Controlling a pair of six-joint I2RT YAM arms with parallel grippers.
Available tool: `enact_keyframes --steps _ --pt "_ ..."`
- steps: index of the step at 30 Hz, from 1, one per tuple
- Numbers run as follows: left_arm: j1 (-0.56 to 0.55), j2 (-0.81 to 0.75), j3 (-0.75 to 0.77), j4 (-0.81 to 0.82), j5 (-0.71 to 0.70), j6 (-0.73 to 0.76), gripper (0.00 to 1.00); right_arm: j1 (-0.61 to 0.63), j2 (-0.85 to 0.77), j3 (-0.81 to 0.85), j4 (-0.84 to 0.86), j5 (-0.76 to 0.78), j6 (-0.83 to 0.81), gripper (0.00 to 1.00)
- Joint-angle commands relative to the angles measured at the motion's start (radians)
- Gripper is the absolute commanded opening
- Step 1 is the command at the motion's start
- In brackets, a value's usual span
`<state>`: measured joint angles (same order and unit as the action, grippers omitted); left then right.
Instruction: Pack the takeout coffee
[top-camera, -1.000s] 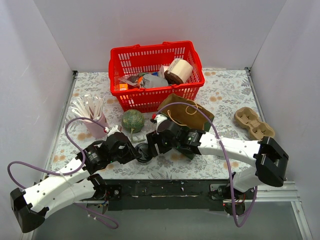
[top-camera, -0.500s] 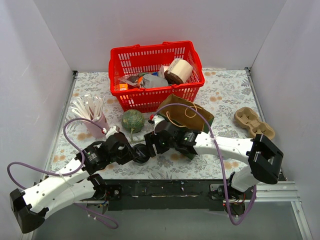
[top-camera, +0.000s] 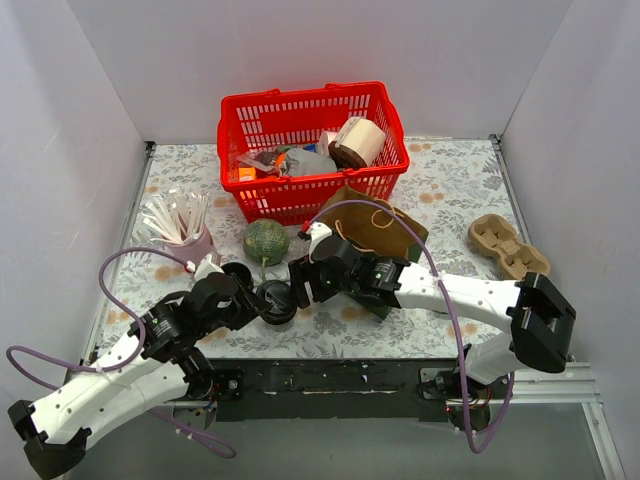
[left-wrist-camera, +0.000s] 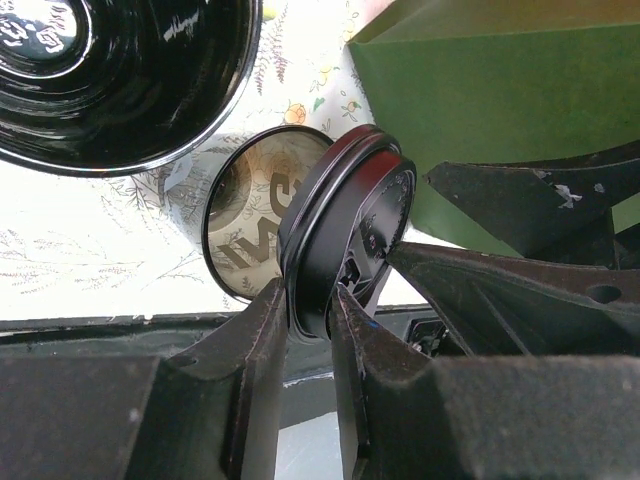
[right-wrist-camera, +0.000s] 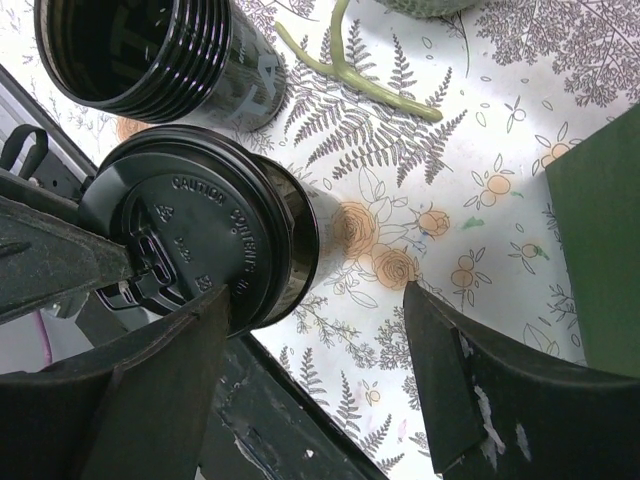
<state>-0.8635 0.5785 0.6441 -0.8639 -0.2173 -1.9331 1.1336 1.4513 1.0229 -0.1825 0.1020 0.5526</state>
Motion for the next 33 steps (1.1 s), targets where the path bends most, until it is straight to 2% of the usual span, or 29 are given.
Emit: enact_keyframes --steps 1,12,21,22,33 --pt "0.001 -0.023 -0.009 -0.029 -0.040 -0.067 0.21 0.000 0.015 0.062 0.021 0.002 -0.022 0.77" --pt "0.001 -0.032 -0.050 -0.064 -0.054 -0.115 0.23 0.006 0.113 0.123 -0.014 -0.021 -0.051 0.78" --pt "0.001 0.030 -0.041 -0.069 -0.011 -0.107 0.38 0.006 0.155 0.147 -0.034 -0.062 -0.054 0.78" --pt "0.001 0.034 -0.040 -0.069 -0.010 -0.098 0.41 0.006 0.159 0.149 -0.035 -0.064 -0.054 0.78" --pt "0.001 0.043 -0.043 -0.047 -0.002 -0.076 0.47 0.006 0.167 0.143 -0.075 -0.084 -0.040 0.73"
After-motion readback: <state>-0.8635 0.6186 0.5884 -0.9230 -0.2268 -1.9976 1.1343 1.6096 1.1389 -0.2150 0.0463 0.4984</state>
